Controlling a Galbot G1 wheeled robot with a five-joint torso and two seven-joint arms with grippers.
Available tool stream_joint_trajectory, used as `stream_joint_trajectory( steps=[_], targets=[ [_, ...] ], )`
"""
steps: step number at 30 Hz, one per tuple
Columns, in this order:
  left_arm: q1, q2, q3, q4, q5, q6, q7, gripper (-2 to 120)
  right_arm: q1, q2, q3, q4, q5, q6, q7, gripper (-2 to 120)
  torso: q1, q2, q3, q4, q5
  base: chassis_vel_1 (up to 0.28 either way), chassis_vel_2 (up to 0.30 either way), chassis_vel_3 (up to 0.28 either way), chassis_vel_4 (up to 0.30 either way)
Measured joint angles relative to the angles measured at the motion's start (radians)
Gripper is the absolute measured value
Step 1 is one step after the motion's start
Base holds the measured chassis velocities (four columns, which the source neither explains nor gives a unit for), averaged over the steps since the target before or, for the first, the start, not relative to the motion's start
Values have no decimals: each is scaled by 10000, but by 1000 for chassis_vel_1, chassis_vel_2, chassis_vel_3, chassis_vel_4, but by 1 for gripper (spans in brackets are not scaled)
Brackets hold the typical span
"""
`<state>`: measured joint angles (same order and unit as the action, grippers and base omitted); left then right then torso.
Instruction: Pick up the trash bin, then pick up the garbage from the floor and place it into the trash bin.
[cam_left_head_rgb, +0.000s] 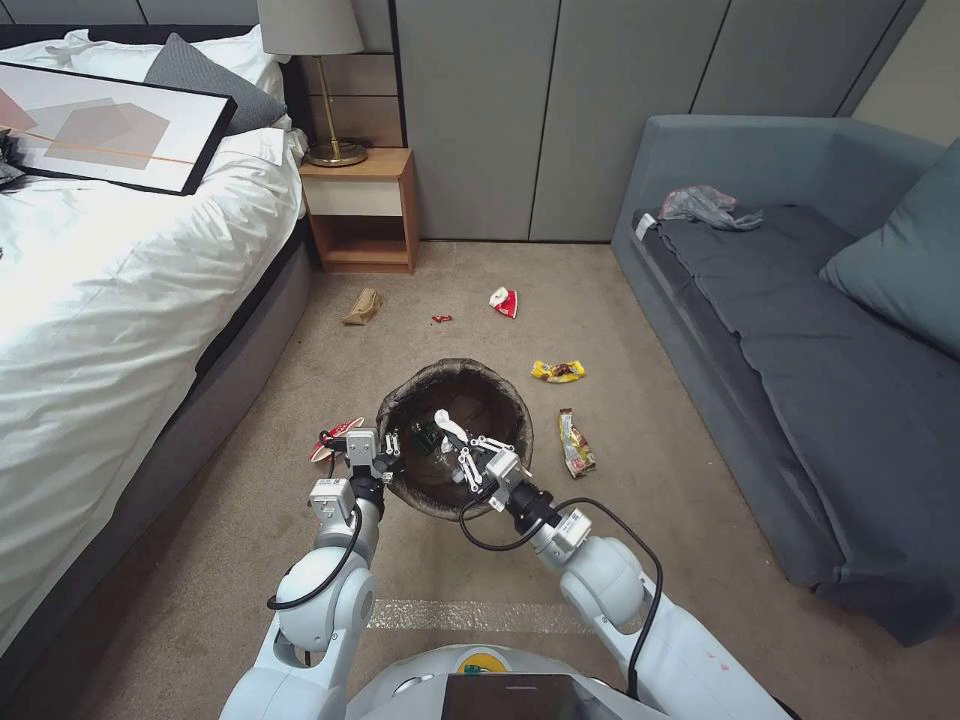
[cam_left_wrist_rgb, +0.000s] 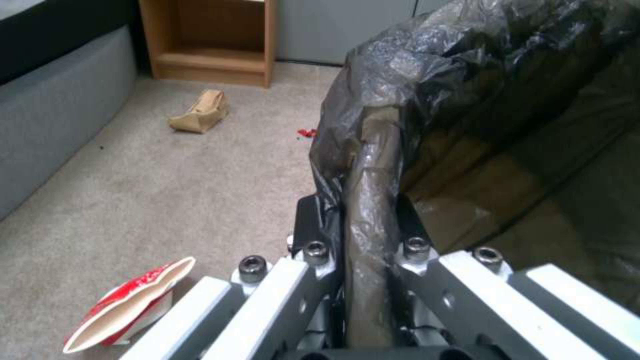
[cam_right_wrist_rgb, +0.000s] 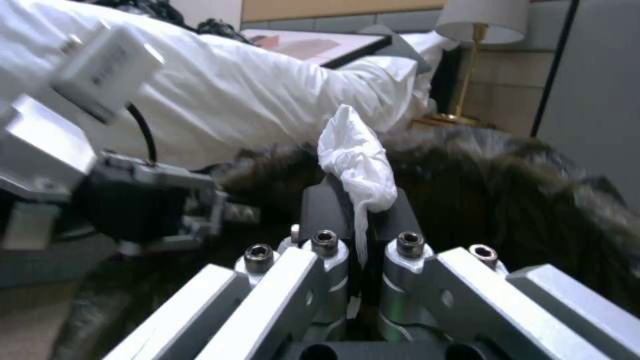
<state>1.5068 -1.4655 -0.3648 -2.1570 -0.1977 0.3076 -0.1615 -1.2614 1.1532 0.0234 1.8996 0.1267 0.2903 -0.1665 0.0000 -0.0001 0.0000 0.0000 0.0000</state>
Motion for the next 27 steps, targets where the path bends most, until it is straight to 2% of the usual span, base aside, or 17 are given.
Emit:
stream_joint_trajectory(
  steps=[4,6,7,10,11,14,15,19,20,22,24,27],
  targets=[
    [0,0,0,0,0,0,0,3,66,69,10,-174,-10,0,78,5,0,0,0,0,0,0,0,0,0],
    [0,0,0,0,0,0,0,3,159,156,49,-307,-14,0,164,17,0,0,0,0,0,0,0,0,0],
    [0,0,0,0,0,0,0,3,159,156,49,-307,-14,0,164,17,0,0,0,0,0,0,0,0,0],
    [0,0,0,0,0,0,0,3,189,176,93,-334,-14,1,177,32,0,0,0,0,0,0,0,0,0],
    [0,0,0,0,0,0,0,3,189,176,93,-334,-14,1,177,32,0,0,0,0,0,0,0,0,0],
    [-1,0,0,0,0,0,0,3,153,184,121,-324,-12,0,175,45,0,0,0,0,0,0,0,0,0],
    [-1,0,0,0,0,0,0,3,153,184,121,-324,-12,0,175,45,0,0,0,0,0,0,0,0,0],
    [0,0,0,0,0,0,0,3,73,223,144,-269,-8,-1,175,65,0,0,0,0,0,0,0,0,0],
    [0,0,0,0,0,0,0,3,73,223,144,-269,-8,-1,175,65,0,0,0,0,0,0,0,0,0],
    [0,0,0,1,0,0,0,3,81,201,145,-247,0,-5,180,76,0,0,0,0,0,0,0,0,0],
    [0,0,0,0,0,0,0,3,86,181,147,-235,3,-8,181,79,0,0,0,0,0,0,0,0,0],
    [0,0,0,0,0,0,0,3,104,127,167,-191,29,-34,184,92,0,0,0,0,0,0,0,0,0]
  ],
)
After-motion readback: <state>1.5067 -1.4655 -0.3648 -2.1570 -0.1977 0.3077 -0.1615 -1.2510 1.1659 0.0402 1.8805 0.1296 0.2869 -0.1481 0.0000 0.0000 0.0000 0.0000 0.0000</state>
